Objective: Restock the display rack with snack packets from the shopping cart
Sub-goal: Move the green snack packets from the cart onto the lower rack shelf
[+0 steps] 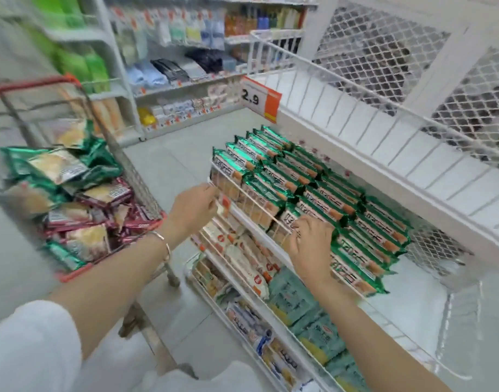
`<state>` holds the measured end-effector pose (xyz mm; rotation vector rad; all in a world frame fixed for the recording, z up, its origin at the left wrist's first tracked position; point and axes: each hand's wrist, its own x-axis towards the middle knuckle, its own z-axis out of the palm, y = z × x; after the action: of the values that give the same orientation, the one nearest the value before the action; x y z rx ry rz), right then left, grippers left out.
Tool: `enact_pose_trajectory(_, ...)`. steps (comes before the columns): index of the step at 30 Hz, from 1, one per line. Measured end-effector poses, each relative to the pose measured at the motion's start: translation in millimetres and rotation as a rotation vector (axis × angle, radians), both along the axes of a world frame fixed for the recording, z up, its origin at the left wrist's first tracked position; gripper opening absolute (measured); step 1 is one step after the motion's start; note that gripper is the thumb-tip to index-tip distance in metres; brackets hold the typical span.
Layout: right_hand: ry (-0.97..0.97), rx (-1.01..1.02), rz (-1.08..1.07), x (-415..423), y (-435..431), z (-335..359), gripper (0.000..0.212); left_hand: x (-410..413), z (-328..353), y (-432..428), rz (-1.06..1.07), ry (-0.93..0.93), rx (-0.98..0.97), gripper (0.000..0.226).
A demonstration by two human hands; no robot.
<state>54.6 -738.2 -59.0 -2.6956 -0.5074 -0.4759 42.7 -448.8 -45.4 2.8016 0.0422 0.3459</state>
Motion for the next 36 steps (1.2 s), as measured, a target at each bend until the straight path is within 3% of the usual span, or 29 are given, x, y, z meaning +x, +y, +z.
enact_pose_trajectory(6,0.288,-0.039,0.364,-8,207,-30,0.026,-98,-12,185,0.500,0.254,-0.094,0.018)
enact_pose_trajectory(13,0.440,-0.370,0.571,-24,380,-72,0.034,-182,-20,303,0.788,0.316,-0.226,0.020)
enact_pose_trajectory(18,0.565,-0.484,0.645,-24,448,-97,0.036,-197,-37,340,0.869,0.300,-0.343,0.020)
enact_pose_trajectory(25,0.988,-0.518,0.697,-32,524,-150,0.045,-179,-73,380,0.978,0.321,-0.562,0.017)
enact_pose_trajectory(28,1.047,-0.593,0.718,-41,547,-182,0.061,-165,-84,398,1.029,0.346,-0.630,0.015)
enact_pose_trajectory(31,1.169,-0.537,0.720,-52,568,-205,0.073,-154,-90,415,1.101,0.323,-0.704,0.013)
enact_pose_trajectory(33,1.260,-0.459,0.665,-47,578,-211,0.068,-150,-91,427,1.136,0.304,-0.739,0.014)
enact_pose_trajectory(36,1.226,-0.401,0.667,-13,593,-204,0.061,-143,-86,441,1.134,0.277,-0.802,0.015)
